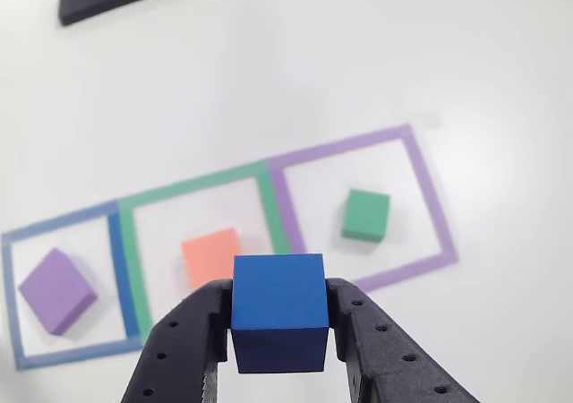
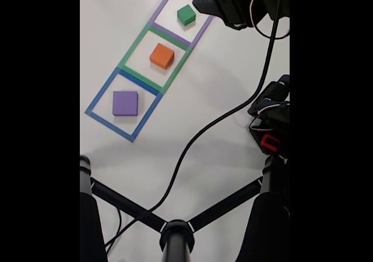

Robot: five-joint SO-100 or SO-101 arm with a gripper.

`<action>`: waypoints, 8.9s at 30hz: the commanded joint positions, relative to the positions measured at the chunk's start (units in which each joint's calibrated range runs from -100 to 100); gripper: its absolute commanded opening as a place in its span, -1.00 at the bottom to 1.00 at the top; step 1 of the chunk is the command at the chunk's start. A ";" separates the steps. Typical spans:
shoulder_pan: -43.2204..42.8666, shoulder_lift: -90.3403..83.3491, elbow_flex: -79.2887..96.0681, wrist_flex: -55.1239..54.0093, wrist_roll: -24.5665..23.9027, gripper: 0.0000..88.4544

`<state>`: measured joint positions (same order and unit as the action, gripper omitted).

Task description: Tower of hanoi

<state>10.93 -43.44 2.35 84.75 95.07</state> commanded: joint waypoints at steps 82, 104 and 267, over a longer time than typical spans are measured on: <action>11.07 52.17 63.21 -135.95 4.93 -0.95; 10.15 56.42 63.57 -140.56 4.93 -0.94; -6.16 61.71 74.75 -152.70 4.93 -0.28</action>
<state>5.69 17.86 77.89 -65.89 99.80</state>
